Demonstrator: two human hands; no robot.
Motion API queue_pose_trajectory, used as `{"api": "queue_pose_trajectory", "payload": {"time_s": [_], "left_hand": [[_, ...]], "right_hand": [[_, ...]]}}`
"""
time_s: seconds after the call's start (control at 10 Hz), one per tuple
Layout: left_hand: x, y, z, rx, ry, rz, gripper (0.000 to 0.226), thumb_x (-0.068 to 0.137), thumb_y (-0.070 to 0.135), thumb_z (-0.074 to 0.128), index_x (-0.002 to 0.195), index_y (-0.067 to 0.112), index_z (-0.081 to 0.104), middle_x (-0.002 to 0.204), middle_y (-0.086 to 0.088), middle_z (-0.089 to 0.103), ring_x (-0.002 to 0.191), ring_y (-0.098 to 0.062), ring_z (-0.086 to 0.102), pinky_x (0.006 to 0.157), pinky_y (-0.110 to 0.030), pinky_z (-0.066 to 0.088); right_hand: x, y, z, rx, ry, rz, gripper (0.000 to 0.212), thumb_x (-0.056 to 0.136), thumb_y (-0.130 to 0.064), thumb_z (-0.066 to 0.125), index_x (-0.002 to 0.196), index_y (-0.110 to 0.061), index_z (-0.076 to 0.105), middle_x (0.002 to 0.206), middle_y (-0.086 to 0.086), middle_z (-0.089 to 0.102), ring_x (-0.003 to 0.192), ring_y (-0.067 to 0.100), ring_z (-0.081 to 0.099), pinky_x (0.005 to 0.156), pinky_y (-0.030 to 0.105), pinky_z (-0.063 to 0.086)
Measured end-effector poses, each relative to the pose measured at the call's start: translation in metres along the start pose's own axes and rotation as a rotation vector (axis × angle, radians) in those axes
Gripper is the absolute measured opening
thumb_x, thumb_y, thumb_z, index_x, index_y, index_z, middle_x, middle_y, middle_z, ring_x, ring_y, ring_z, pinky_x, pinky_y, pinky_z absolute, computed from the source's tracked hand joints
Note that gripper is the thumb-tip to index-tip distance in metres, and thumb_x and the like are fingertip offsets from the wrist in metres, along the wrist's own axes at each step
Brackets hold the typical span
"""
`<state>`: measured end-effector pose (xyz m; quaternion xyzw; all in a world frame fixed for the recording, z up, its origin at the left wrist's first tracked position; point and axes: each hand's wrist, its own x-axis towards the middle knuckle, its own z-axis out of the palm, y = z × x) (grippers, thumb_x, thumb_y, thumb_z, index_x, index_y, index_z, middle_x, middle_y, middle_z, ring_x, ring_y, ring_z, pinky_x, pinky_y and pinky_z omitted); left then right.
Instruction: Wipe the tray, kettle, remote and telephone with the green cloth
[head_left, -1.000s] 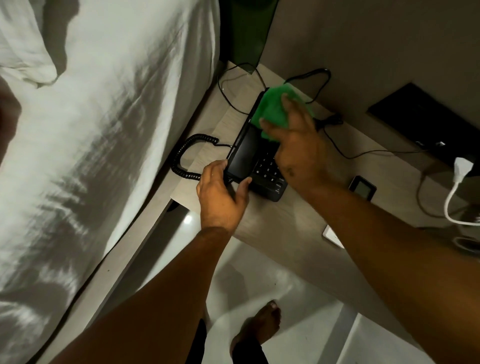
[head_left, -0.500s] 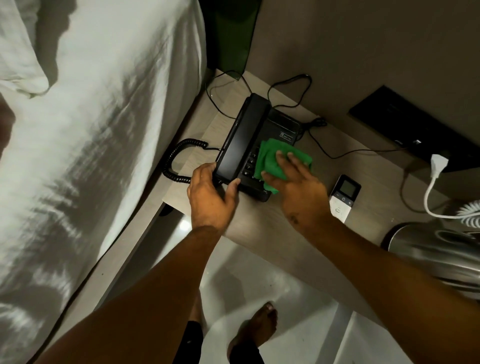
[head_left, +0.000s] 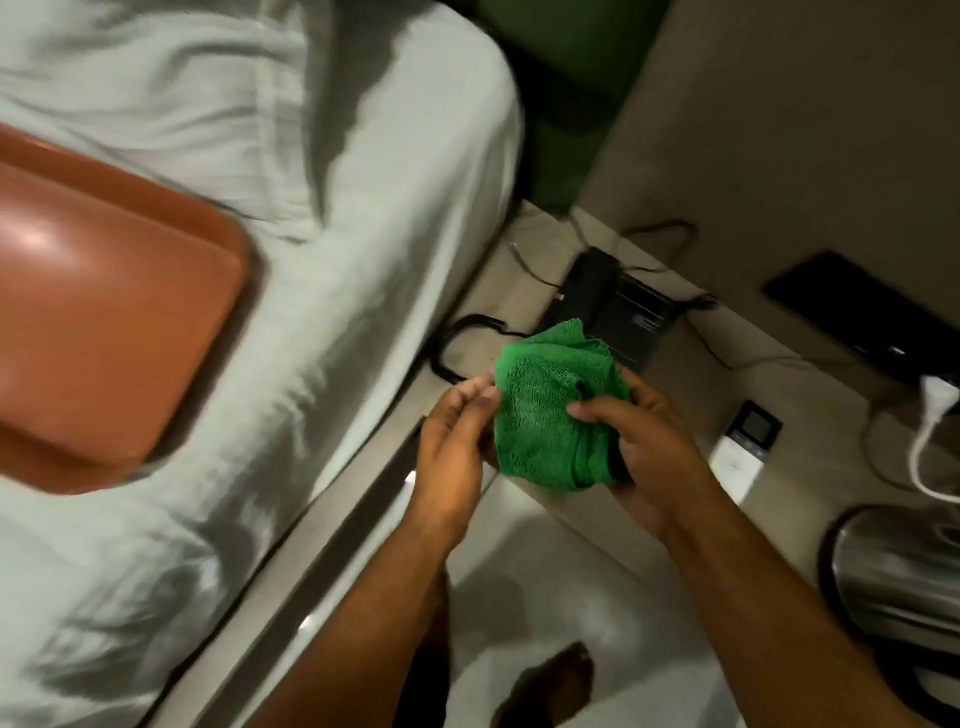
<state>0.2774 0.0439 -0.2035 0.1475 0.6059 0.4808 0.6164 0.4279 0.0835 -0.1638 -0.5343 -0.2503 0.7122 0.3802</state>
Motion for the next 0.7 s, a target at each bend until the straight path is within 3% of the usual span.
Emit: {"api": "queue_pose_trajectory", "payload": {"time_s": [0.1, 0.2, 0.3, 0.4, 0.5, 0.6, 0.7], "left_hand": [[-0.029, 0.069, -0.053, -0.024, 0.114, 0.196, 0.047, 0.078, 0.008, 0.067, 0.124, 0.001, 0.059, 0.114, -0.027, 0.072, 0.098, -0.033, 0.071, 0.089, -0.048, 0.058], [-0.037, 0.106, -0.098, -0.002, 0.255, 0.306, 0.052, 0.076, 0.003, 0.07, 0.125, -0.004, 0.056, 0.112, -0.029, 0.072, 0.097, -0.033, 0.071, 0.088, -0.049, 0.059], [-0.04, 0.149, -0.169, 0.074, 0.471, 0.324, 0.043, 0.083, 0.006, 0.075, 0.122, -0.003, 0.062, 0.109, -0.022, 0.077, 0.101, -0.037, 0.075, 0.087, -0.047, 0.063], [-0.033, 0.169, -0.213, 0.33, 0.684, 0.269, 0.044, 0.076, 0.032, 0.079, 0.11, 0.005, 0.071, 0.102, -0.014, 0.079, 0.094, -0.03, 0.077, 0.085, -0.047, 0.063], [-0.023, 0.174, -0.224, 0.581, 0.683, 0.17, 0.042, 0.078, 0.042, 0.08, 0.1, 0.008, 0.074, 0.097, -0.015, 0.079, 0.093, -0.03, 0.076, 0.083, -0.045, 0.062], [-0.011, 0.189, -0.224, 0.934, 0.681, 0.034, 0.058, 0.072, 0.06, 0.08, 0.092, 0.008, 0.065, 0.082, -0.007, 0.069, 0.086, -0.03, 0.07, 0.061, -0.035, 0.052], [-0.013, 0.19, -0.212, 1.096, 0.756, 0.133, 0.07, 0.069, 0.06, 0.082, 0.105, 0.007, 0.054, 0.091, -0.01, 0.064, 0.086, -0.032, 0.064, 0.065, -0.035, 0.047]], "right_hand": [[0.006, -0.011, 0.089, -0.055, -0.221, -0.006, 0.027, 0.079, 0.002, 0.066, 0.1, -0.014, 0.072, 0.095, 0.01, 0.075, 0.088, 0.025, 0.071, 0.067, 0.033, 0.059], [0.019, -0.017, 0.15, -0.375, -0.23, -0.155, 0.02, 0.074, -0.008, 0.075, 0.093, -0.014, 0.073, 0.088, 0.008, 0.076, 0.082, 0.024, 0.072, 0.071, 0.041, 0.06], [0.034, -0.008, 0.245, -0.786, -0.251, -0.418, 0.04, 0.06, -0.034, 0.084, 0.094, -0.018, 0.07, 0.087, -0.004, 0.073, 0.081, 0.015, 0.07, 0.077, 0.028, 0.057], [0.048, 0.012, 0.31, -0.984, -0.23, -0.605, 0.048, 0.056, -0.04, 0.084, 0.097, -0.021, 0.067, 0.088, -0.007, 0.071, 0.083, 0.011, 0.067, 0.074, 0.021, 0.051], [0.061, 0.024, 0.328, -1.194, -0.23, -0.587, 0.05, 0.06, -0.039, 0.083, 0.102, -0.018, 0.066, 0.096, 0.001, 0.072, 0.09, 0.021, 0.068, 0.079, 0.03, 0.053], [0.068, 0.024, 0.323, -1.267, -0.248, -0.526, 0.047, 0.069, -0.031, 0.08, 0.109, -0.014, 0.063, 0.104, 0.009, 0.071, 0.098, 0.028, 0.065, 0.086, 0.036, 0.053], [0.054, 0.023, 0.304, -1.198, -0.249, -0.621, 0.046, 0.074, -0.027, 0.076, 0.114, -0.012, 0.059, 0.112, 0.011, 0.068, 0.104, 0.03, 0.062, 0.09, 0.041, 0.052]]}}
